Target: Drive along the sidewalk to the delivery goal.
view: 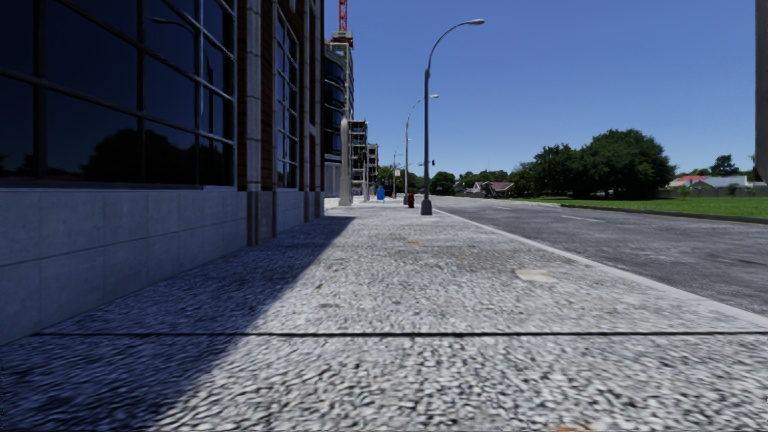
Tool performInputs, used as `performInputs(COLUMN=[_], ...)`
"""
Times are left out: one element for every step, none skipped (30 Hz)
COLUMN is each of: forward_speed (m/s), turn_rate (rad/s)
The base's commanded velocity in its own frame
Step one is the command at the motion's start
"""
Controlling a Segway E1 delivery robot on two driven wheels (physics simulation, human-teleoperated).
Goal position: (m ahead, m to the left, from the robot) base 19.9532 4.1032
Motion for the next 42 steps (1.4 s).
performInputs(forward_speed=[2.0,2.0,2.0,2.0,2.0,2.0,2.0,2.0,2.0,2.0,2.0,2.0,2.0,2.0,2.0,2.0,2.0,2.0,2.0,2.0,2.0,2.0,2.0,2.0,2.0,2.0,2.0,2.0,2.0,2.0,2.0,2.0,2.0,2.0,2.0,2.0,2.0,2.0,2.0,2.0,2.0,2.0], turn_rate=[0.0,0.0,0.0,0.0,0.0,0.0,0.0,0.0,0.0,0.0,0.0,0.0,0.0,0.0,0.0,0.0,0.0,0.0,0.0,0.0,0.0,0.0,0.0,0.0,0.0,0.0,0.0,0.0,0.0,0.0,0.0,0.0,0.0,0.0,0.0,0.0,0.0,0.0,0.0,0.0,0.0,0.0])
